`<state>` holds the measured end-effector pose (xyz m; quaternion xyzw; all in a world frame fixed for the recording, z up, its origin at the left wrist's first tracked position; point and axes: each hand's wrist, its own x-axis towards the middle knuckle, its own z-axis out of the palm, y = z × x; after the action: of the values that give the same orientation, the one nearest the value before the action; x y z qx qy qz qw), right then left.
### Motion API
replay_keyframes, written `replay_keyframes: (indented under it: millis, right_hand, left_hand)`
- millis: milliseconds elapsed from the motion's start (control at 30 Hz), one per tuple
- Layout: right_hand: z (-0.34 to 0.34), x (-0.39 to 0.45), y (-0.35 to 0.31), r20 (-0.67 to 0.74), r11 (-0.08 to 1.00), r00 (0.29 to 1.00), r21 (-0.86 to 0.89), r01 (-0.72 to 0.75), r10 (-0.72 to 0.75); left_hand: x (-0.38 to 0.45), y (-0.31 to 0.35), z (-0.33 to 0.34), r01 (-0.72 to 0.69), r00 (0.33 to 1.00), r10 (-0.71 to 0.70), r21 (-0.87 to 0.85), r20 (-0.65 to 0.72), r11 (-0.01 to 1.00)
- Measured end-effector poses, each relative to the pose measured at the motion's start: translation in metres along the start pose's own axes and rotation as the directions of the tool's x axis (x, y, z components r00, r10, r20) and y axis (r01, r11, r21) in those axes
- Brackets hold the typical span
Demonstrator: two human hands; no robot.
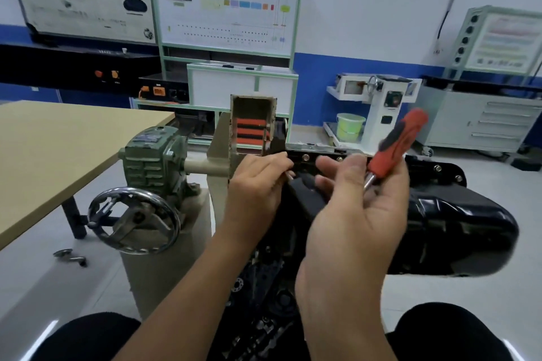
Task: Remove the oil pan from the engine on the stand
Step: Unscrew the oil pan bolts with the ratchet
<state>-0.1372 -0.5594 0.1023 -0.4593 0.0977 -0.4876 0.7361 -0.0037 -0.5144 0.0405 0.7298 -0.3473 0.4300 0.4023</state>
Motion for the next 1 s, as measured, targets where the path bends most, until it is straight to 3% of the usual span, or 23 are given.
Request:
replay_keyframes:
  millis: [33, 133, 200, 267, 300, 367, 467, 533, 667, 767, 800, 867, 933, 967, 1000]
  right_hand:
    - [-0.003, -0.004, -0.002, 0.007, 0.999, 0.999, -0.018, -0.037, 0.037]
    - [-0.014, -0.011, -0.004, -0.008, 0.94, 0.94, -0.012, -0.341, 0.341]
    - [-0.016, -0.015, -0.008, 0.0, 0.84, 0.842, 0.055, -0.539, 0.54]
    - [-0.017, -0.016, -0.015, 0.148, 0.685, 0.696, 0.122, -0.718, 0.703]
    - [-0.017, -0.016, -0.019, 0.221, 0.59, 0.61, 0.155, -0.793, 0.761]
    - [-0.018, -0.018, -0.023, 0.312, 0.484, 0.525, 0.204, -0.851, 0.792]
    - [-0.021, -0.022, -0.019, 0.332, 0.566, 0.579, 0.145, -0.812, 0.745]
    - [-0.024, -0.026, -0.011, 0.272, 0.653, 0.648, 0.086, -0.753, 0.712]
    - [-0.025, -0.027, 0.005, 0.167, 0.773, 0.759, -0.034, -0.633, 0.629]
    - [-0.027, -0.022, 0.009, 0.16, 0.86, 0.886, -0.367, -0.355, 0.435]
    - [-0.029, -0.02, 0.009, 0.182, 0.83, 0.911, -0.505, -0.236, 0.37]
    - [-0.033, -0.017, 0.008, 0.196, 0.774, 0.936, -0.623, -0.112, 0.293]
    - [-0.032, -0.02, 0.005, 0.153, 0.787, 0.927, -0.585, -0.194, 0.342]
    - [-0.03, -0.022, 0.001, 0.111, 0.819, 0.887, -0.449, -0.357, 0.447]
    - [-0.029, -0.023, -0.001, 0.12, 0.796, 0.795, -0.226, -0.561, 0.595]
  left_hand:
    - [0.0, 0.001, 0.001, -0.011, 0.999, 0.011, 0.007, -0.043, 1.0]
    - [-0.001, 0.004, 0.001, -0.013, 0.998, 0.012, -0.023, -0.068, 1.0]
    - [-0.002, 0.003, 0.002, -0.007, 0.996, 0.005, -0.014, -0.089, 1.0]
    - [-0.001, 0.003, 0.001, -0.007, 0.997, 0.007, -0.001, -0.072, 1.0]
    - [0.0, 0.003, -0.001, -0.01, 0.998, 0.01, 0.002, -0.056, 1.0]
    - [0.005, 0.004, -0.006, 0.001, 1.0, -0.001, -0.022, -0.004, 1.0]
    - [0.012, 0.001, -0.019, 0.125, 0.987, -0.11, -0.126, 0.119, 0.984]
    - [0.015, 0.003, -0.027, 0.324, 0.935, -0.286, -0.182, 0.208, 0.928]
    - [0.016, 0.014, -0.028, 0.67, 0.738, -0.644, -0.332, 0.202, 0.664]
    - [0.016, 0.029, -0.021, 0.783, 0.6, -0.724, -0.434, 0.34, 0.446]
    - [0.016, 0.031, -0.019, 0.797, 0.568, -0.74, -0.466, 0.361, 0.384]
    - [0.017, 0.035, -0.016, 0.801, 0.514, -0.757, -0.541, 0.404, 0.256]
    - [0.019, 0.038, -0.015, 0.799, 0.459, -0.753, -0.589, 0.471, 0.118]
    - [0.02, 0.039, -0.015, 0.799, 0.432, -0.747, -0.598, 0.505, 0.058]
    - [0.02, 0.04, -0.015, 0.8, 0.406, -0.74, -0.6, 0.537, 0.004]
